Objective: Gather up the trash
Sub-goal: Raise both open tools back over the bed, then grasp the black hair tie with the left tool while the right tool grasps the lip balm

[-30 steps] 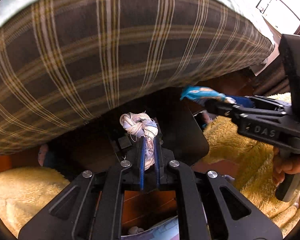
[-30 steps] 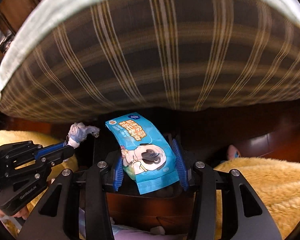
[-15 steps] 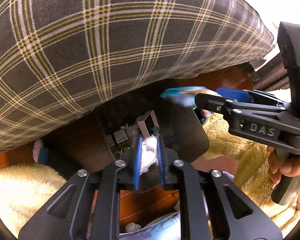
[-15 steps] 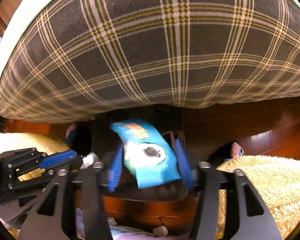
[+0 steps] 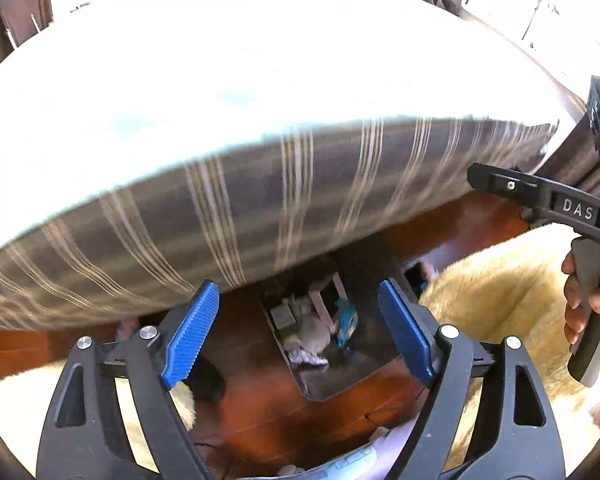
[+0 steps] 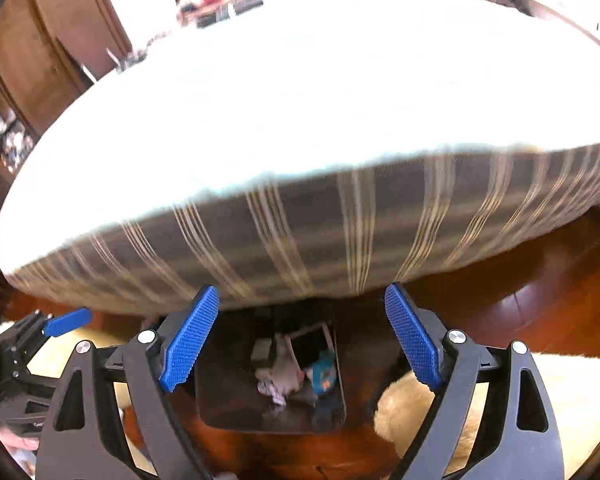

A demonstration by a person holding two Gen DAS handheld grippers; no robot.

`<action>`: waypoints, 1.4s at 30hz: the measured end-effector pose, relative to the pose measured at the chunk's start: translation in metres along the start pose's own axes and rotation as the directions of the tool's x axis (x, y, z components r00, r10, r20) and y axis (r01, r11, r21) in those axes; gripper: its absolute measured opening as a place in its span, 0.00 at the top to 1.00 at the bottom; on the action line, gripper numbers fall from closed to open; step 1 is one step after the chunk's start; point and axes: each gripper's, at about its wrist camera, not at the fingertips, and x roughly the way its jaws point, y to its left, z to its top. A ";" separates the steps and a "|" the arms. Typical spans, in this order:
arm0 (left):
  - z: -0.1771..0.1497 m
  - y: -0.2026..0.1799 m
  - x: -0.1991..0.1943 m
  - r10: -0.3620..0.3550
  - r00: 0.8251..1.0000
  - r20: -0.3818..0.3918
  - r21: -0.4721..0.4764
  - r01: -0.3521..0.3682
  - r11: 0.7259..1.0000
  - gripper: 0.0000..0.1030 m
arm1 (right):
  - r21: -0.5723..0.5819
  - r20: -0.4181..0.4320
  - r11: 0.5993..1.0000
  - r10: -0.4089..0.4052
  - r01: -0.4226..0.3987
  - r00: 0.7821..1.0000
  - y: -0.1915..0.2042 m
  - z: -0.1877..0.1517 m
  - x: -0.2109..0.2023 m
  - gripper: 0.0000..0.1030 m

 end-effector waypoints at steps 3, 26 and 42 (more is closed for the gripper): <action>0.016 0.002 -0.027 0.000 0.998 0.062 -0.007 0.000 1.000 0.23 | -0.019 0.055 1.000 0.008 -0.007 0.998 0.006 0.017 -0.023 0.15; 0.171 0.089 -0.046 0.128 0.970 0.207 -0.101 -0.109 0.989 0.20 | -0.117 0.166 0.993 -0.009 0.029 0.986 0.030 0.172 0.016 0.12; 0.284 0.151 0.032 0.227 0.959 0.169 -0.148 -0.203 0.968 0.21 | -0.051 0.044 0.995 -0.084 0.086 0.995 0.019 0.259 0.117 0.37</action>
